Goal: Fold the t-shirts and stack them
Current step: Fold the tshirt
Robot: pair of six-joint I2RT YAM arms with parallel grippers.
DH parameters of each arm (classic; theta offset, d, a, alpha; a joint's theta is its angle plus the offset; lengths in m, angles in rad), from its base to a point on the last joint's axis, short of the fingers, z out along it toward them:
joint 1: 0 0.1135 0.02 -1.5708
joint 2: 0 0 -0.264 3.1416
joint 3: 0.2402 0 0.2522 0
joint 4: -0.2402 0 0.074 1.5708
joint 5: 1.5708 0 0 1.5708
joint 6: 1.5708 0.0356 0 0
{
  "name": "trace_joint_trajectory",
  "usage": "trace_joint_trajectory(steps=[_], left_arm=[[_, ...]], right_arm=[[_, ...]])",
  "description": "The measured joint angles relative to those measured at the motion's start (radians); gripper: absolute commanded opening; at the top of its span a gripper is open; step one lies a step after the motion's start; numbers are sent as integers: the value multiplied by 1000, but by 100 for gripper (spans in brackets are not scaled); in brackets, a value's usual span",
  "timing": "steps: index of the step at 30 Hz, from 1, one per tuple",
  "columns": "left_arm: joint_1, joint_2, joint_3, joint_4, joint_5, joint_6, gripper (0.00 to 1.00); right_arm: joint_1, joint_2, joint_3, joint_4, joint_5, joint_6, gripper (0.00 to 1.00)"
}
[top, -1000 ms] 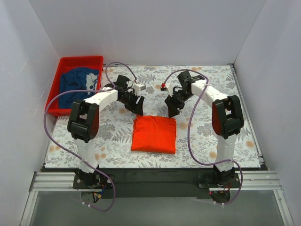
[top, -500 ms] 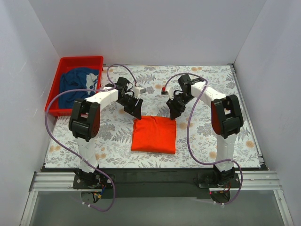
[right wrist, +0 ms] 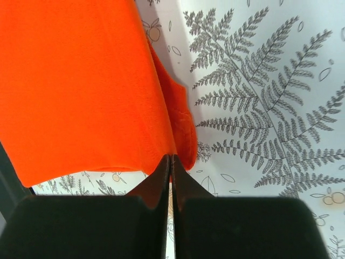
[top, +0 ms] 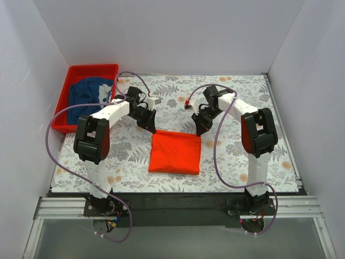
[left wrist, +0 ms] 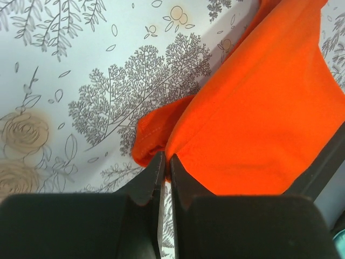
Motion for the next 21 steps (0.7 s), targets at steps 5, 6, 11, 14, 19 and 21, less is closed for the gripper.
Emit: trace_joint_trajectory(steps=[5,6,11,14,19,21], left_arm=[[19,-61,-34,12,-4,-1,0],[19,-67,-39,21,-8,-3,0],[20,-67,-54,78,-69,-28,0],[20,-42,-54,127,-126,-53,0],[21,31,-60,203,-223,-87,0],[21,38,-60,216,-230,-95,0]], right_arm=[[0,-25,31,-6,4,2,1],[0,-31,38,-6,10,2,1],[0,-31,60,13,63,3,1],[2,23,103,50,90,15,1],[3,164,190,135,123,60,1],[3,176,194,150,130,82,1]])
